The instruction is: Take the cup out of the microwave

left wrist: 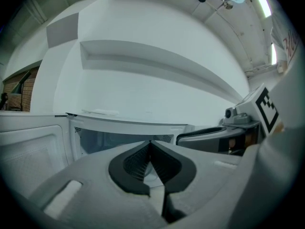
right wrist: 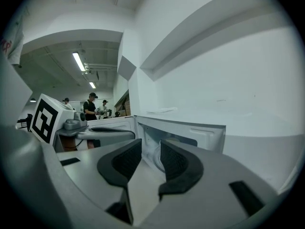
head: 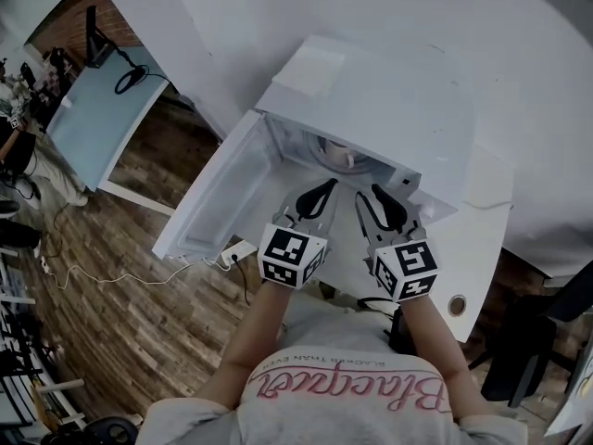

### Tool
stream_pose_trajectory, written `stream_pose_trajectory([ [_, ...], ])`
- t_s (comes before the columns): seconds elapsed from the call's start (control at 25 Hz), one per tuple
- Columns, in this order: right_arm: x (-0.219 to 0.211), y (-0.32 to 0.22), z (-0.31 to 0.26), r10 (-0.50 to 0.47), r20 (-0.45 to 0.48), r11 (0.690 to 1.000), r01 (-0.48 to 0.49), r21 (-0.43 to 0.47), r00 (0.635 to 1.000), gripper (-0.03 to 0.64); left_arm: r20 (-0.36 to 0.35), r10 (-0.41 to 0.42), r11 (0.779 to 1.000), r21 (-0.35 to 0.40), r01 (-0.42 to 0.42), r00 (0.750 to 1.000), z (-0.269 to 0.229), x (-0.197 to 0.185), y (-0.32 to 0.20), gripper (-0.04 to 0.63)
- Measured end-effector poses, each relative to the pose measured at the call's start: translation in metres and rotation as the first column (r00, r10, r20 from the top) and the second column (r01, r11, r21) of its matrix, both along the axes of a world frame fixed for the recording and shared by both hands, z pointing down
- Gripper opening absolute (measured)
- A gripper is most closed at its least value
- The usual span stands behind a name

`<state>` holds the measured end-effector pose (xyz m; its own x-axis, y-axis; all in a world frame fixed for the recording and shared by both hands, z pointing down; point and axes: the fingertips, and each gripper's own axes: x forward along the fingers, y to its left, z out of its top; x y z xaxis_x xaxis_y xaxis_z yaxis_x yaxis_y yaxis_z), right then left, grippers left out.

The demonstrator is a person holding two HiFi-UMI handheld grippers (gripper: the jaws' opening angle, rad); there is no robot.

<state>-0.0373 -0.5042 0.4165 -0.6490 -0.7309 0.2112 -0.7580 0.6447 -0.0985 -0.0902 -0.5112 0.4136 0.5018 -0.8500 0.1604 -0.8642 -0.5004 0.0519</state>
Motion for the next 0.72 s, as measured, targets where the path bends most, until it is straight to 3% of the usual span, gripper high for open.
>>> stream_pose_trajectory([
  [0.72,-0.027,-0.052,0.042,0.175,-0.064,0.984,-0.177,-0.015,0.982,0.117,0.006,0.129,0.992,-0.01,-0.129,0.992,0.024,-0.039,-0.03,0.005],
])
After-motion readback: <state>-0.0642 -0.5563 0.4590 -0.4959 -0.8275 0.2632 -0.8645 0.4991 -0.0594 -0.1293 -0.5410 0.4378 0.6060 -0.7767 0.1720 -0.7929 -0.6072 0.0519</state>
